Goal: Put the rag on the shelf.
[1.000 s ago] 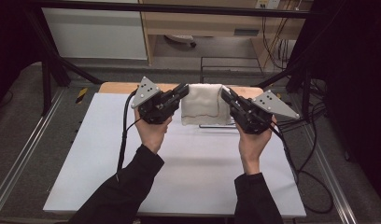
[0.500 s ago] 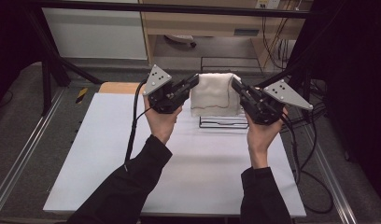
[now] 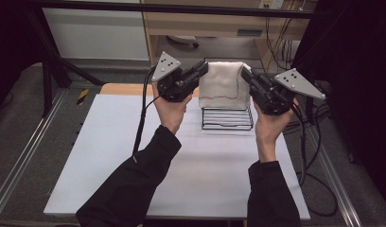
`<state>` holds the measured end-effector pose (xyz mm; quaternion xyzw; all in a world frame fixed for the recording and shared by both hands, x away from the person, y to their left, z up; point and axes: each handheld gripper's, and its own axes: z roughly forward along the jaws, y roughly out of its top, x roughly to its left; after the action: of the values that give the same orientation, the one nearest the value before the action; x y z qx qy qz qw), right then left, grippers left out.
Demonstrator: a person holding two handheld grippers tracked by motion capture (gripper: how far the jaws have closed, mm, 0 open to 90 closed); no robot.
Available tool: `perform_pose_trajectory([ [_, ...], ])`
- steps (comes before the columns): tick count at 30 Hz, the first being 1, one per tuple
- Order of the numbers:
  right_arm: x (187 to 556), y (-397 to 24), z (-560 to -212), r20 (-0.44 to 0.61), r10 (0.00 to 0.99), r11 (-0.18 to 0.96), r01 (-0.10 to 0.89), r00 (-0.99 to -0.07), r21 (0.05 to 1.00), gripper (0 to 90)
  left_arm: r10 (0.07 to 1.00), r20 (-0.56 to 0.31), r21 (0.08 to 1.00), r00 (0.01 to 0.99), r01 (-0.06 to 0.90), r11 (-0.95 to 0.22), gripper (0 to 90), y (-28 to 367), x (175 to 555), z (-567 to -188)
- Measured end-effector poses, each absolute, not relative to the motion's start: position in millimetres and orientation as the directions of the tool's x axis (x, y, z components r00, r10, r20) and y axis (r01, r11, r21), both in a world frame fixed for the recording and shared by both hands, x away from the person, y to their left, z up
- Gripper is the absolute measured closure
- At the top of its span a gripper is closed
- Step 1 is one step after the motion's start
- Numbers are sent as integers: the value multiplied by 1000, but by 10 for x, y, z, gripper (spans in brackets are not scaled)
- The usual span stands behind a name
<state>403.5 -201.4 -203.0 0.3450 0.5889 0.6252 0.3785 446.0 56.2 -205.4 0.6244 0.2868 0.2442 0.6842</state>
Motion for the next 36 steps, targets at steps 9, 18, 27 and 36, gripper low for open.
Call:
perform_pose_trajectory([
  [9, 4123, -2073, -1890, -22, 889, -16, -78, -458, 997, 832, 689, -88, 994, 719, 20, 106, 833, 477, 4578, -1900],
  [18, 4220, -2100, -1771, -12, 893, -27, -80, -449, 996, 832, 697, -73, 995, 713, 4, 101, 833, 443, 4655, -1766],
  [27, 4333, -2118, -1690, -12, 896, -32, -93, -443, 995, 832, 701, -72, 994, 710, -5, 107, 833, 411, 4752, -1658],
  [36, 4474, -2149, -1604, -16, 903, -24, -88, -430, 996, 832, 705, -71, 994, 706, -5, 105, 833, 362, 4861, -1577],
])
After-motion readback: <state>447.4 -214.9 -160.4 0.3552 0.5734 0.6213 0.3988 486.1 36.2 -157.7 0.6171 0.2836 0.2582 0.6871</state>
